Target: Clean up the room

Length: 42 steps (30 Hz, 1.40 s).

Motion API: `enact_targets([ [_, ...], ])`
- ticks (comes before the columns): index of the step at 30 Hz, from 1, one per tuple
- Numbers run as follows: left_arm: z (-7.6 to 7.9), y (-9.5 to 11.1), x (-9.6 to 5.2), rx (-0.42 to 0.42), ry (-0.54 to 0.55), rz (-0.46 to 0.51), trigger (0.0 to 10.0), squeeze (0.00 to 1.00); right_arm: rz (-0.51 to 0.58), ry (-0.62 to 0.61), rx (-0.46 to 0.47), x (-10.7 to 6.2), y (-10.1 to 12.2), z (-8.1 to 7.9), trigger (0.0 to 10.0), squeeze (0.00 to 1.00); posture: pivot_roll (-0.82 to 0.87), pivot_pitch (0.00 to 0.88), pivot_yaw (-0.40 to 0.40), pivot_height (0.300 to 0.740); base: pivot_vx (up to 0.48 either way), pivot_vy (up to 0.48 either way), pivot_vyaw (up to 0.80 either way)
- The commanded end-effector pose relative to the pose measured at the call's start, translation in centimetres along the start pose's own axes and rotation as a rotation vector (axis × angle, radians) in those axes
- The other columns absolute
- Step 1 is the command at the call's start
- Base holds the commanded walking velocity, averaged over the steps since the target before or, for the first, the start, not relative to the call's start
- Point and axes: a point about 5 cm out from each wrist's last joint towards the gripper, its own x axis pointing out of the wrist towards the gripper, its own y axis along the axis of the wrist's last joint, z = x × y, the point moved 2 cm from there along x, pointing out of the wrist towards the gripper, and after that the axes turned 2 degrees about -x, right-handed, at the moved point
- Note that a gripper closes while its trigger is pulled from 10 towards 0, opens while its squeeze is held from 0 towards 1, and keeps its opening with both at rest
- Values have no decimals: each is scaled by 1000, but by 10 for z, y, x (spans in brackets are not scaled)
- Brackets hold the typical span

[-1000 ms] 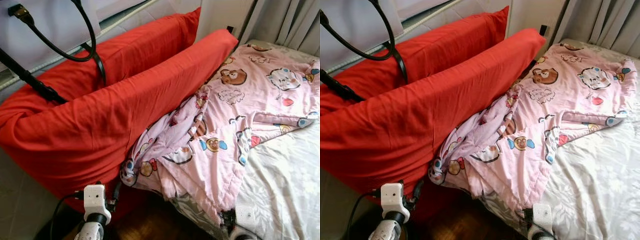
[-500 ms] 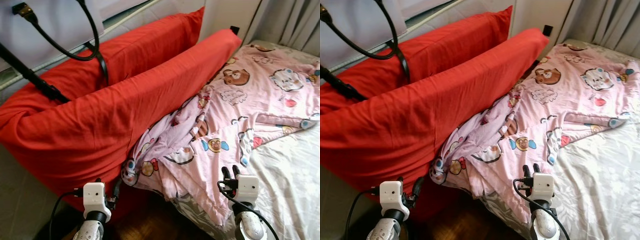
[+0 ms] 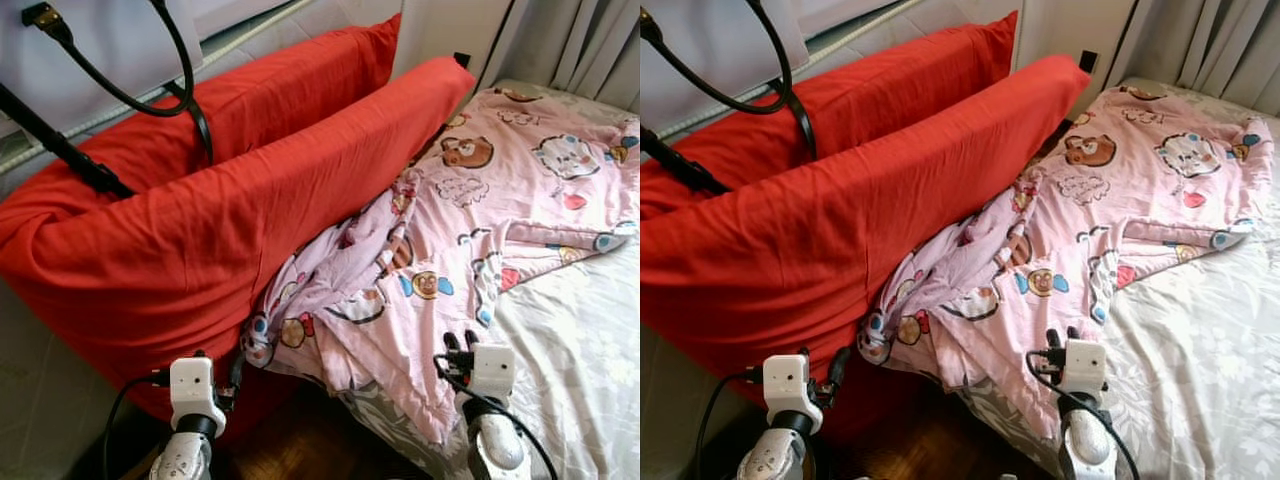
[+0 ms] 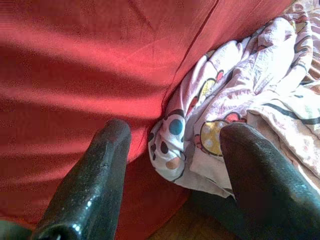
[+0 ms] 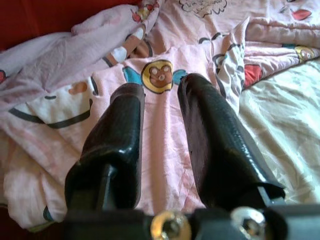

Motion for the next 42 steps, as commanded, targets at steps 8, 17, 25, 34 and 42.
enact_targets([
  [8, -2, -5, -3, -11, 11, -26, 10000, 0, -58, 8, 13, -5, -12, -7, 10000, 0, -52, 167, 13, 672, 0, 0, 0],
  [17, -7, -3, -1, 0, 15, -24, 10000, 0, -74, 19, 5, -2, -12, -11, 10000, 0, -53, 169, 13, 672, 0, 0, 0],
  [25, -9, -3, 1, -19, 29, -30, 10000, 0, -87, 22, 10, 0, -13, -12, 10000, 0, -46, 170, 12, 639, 0, 0, 0],
  [34, -9, -2, 1, -22, 27, -29, 10000, 0, -102, 36, 1, 0, -15, -13, 10000, 0, -43, 171, 12, 639, 0, 0, 0],
  [42, -7, -4, 2, -26, 18, -41, 10000, 0, -104, 61, 14, 1, -15, -17, 10000, 0, -42, 168, 12, 639, 0, 0, 0],
])
